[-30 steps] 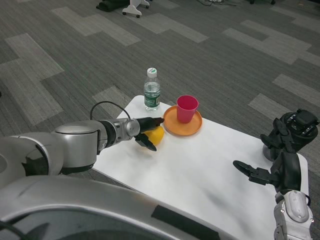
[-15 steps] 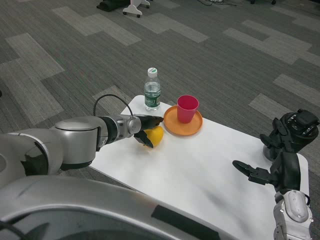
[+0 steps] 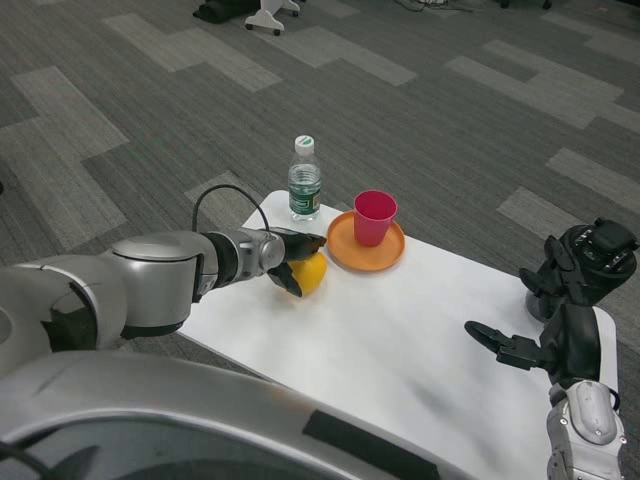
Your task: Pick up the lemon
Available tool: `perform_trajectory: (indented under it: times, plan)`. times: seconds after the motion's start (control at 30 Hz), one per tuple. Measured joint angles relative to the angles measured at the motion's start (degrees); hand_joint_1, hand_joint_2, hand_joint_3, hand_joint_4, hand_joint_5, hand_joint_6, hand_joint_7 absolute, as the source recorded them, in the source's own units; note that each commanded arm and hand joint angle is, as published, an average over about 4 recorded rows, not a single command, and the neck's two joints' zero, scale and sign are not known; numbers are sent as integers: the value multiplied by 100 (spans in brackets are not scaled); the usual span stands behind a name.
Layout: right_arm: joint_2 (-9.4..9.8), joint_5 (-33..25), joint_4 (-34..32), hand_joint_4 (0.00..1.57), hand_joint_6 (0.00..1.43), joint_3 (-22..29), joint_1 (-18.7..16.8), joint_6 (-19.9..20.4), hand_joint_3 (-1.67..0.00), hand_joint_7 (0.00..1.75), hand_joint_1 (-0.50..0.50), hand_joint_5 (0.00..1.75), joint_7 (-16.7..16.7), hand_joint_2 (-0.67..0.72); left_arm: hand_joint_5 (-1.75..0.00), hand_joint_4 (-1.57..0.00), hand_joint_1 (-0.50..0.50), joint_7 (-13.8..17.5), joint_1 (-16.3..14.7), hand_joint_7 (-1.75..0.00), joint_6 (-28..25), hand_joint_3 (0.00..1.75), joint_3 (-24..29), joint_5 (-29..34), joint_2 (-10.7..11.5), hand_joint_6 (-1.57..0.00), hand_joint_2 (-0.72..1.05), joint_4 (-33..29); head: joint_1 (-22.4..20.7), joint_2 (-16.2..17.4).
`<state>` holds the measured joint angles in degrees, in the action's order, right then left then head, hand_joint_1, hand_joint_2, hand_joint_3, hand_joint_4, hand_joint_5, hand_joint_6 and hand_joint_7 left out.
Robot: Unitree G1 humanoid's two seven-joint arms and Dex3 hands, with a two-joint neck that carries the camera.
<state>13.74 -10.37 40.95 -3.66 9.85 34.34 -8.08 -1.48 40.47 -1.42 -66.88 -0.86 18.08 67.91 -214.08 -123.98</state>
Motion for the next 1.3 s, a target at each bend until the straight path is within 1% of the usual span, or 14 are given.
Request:
perform_trajectory:
  times: [0.03, 0.1, 0.13, 0.23, 0.27, 0.3, 0.4, 0.47, 0.57, 0.73, 0.87, 1.0, 1.1, 1.3]
  plan:
    - [-1, 0, 0, 0, 0, 0, 0, 0, -48, 14, 8, 78, 0, -22, -41, -7, 50, 1, 0, -2, -3, 9, -8, 0, 0, 0, 105, -10, -1, 0]
    - [-2, 0, 0, 0, 0, 0, 0, 0, -48, 12, 8, 80, 0, -21, -87, -35, 50, 3, 2, -9, -3, 9, -14, 0, 0, -1, 105, -21, -3, -2]
    - [-2, 0, 0, 0, 0, 0, 0, 0, -48, 10, 8, 80, 0, -21, -113, -58, 50, 4, 4, -16, -3, 9, -17, 0, 0, -6, 103, -24, -3, -3]
    - [-2, 0, 0, 0, 0, 0, 0, 0, -48, 10, 8, 80, 0, -19, -157, -108, 50, 13, 7, -31, -4, 9, -31, 0, 0, -24, 96, -35, -5, -7]
    - [-2, 0, 0, 0, 0, 0, 0, 0, -48, 12, 8, 80, 0, -18, -164, -116, 50, 15, 7, -35, -4, 9, -36, 0, 0, -28, 96, -38, -5, -7]
    - [-3, 0, 0, 0, 0, 0, 0, 0, -48, 12, 8, 78, 0, -18, -172, -128, 50, 17, 7, -42, -4, 9, -39, 0, 0, -39, 96, -42, -5, -7]
    - [-3, 0, 0, 0, 0, 0, 0, 0, -48, 10, 8, 78, 0, -18, -175, -150, 50, 18, 9, -61, -5, 9, -43, -4, 1, -71, 96, -61, -7, -11]
    - [-4, 0, 0, 0, 0, 0, 0, 0, -48, 12, 8, 78, 0, -18, -175, -153, 50, 20, 13, -65, -5, 9, -43, -15, 2, -79, 96, -77, -8, -17]
    - [-7, 0, 0, 0, 0, 0, 0, 0, -48, 14, 8, 82, 0, -19, -175, -157, 50, 34, 18, -82, -4, 9, -43, -23, 2, -84, 96, -93, -9, -16]
    - [-10, 0, 0, 0, 0, 0, 0, 0, -48, 14, 7, 78, 0, -21, -175, -157, 50, 97, 20, -113, 3, 9, -42, -43, 2, -84, 96, -95, -9, -13]
    - [-13, 0, 0, 0, 0, 0, 0, 0, -48, 10, 8, 78, 0, -22, -175, -157, 50, 143, 19, -124, 42, 9, 56, -55, 5, -81, 96, -94, -11, -24]
    - [-25, 0, 0, 0, 0, 0, 0, 1, -48, 14, 8, 82, 0, -22, -175, -157, 50, 247, 15, -134, 99, 9, 235, -80, 19, -77, 96, -114, -9, -25]
    - [-29, 0, -1, 0, 0, 0, 1, 2, -48, 12, 8, 78, 0, -22, -175, -157, 50, 417, -2, -134, 130, 9, 497, -121, 65, -73, 96, -226, -10, -38]
    - [-33, 0, -2, 0, 0, 0, 5, 4, -48, 12, 8, 78, 0, -22, -175, -157, 50, 700, -82, -133, 196, 9, 1074, -281, 158, -63, 96, -459, -14, -56]
